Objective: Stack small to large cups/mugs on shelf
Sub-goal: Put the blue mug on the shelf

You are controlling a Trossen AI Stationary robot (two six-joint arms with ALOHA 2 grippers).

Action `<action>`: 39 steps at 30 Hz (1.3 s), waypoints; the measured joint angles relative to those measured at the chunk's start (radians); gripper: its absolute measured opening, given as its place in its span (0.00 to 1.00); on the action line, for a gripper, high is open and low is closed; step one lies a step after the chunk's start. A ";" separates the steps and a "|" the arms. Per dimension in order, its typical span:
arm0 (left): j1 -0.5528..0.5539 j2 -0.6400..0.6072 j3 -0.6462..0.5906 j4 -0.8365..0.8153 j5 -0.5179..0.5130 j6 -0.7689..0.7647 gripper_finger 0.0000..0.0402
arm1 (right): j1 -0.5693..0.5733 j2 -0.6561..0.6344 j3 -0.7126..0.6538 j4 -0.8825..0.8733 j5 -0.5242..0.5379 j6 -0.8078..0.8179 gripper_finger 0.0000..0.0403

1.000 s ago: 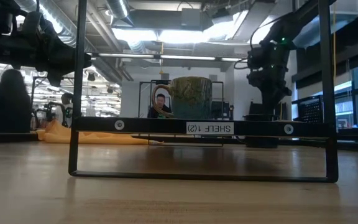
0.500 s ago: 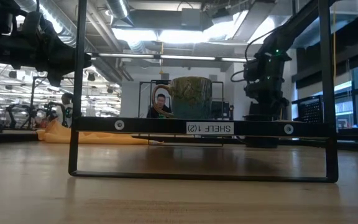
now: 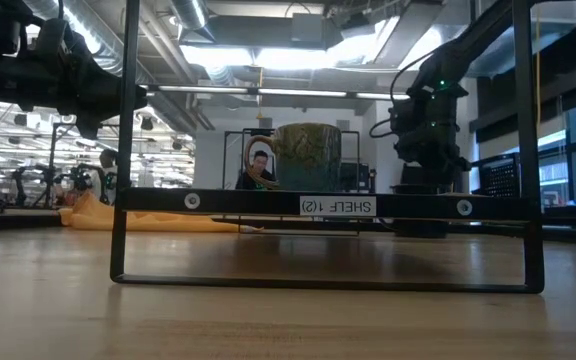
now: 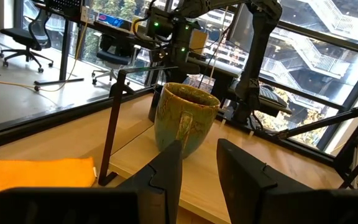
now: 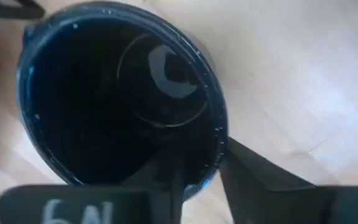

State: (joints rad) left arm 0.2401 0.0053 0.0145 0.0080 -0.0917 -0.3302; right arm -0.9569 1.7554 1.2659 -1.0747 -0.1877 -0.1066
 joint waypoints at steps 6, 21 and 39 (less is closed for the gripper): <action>0.000 0.000 0.000 0.000 0.000 0.000 0.23 | 0.026 -0.001 0.000 -0.015 -0.003 0.012 0.06; 0.000 0.000 0.000 0.000 0.000 0.000 0.23 | 0.071 -0.148 0.000 -0.122 0.007 0.102 0.06; 0.000 0.000 0.000 0.000 0.000 0.000 0.23 | 0.355 -0.560 0.002 -0.311 -0.069 0.569 0.06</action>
State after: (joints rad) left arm 0.2401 0.0055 0.0147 0.0082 -0.0917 -0.3298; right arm -0.6023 1.1952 1.2678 -1.3858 -0.2562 0.4620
